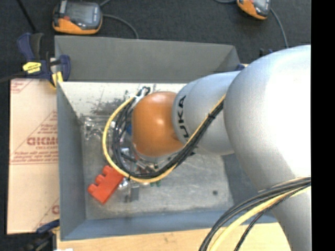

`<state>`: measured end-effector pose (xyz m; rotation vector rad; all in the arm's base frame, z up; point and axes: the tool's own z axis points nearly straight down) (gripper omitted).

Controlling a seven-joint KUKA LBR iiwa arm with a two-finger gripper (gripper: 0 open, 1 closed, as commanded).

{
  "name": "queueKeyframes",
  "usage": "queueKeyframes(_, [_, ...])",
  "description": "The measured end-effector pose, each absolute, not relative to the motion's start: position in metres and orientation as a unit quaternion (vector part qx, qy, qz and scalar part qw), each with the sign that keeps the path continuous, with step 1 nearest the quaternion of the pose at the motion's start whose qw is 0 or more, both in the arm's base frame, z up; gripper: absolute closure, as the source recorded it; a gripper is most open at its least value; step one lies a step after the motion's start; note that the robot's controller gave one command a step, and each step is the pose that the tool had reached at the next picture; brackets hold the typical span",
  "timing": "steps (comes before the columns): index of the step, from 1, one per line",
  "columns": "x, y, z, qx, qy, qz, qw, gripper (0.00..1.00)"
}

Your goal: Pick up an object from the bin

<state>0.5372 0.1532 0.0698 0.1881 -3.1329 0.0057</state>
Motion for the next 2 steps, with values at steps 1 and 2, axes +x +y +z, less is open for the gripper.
queueKeyframes(1, [0.567, 0.221, 0.086, -0.041, -0.999, -0.002, -0.001, 0.0])
queueKeyframes(2, [0.549, 0.127, 0.096, -0.05, -0.999, 0.002, -0.001, 0.0])
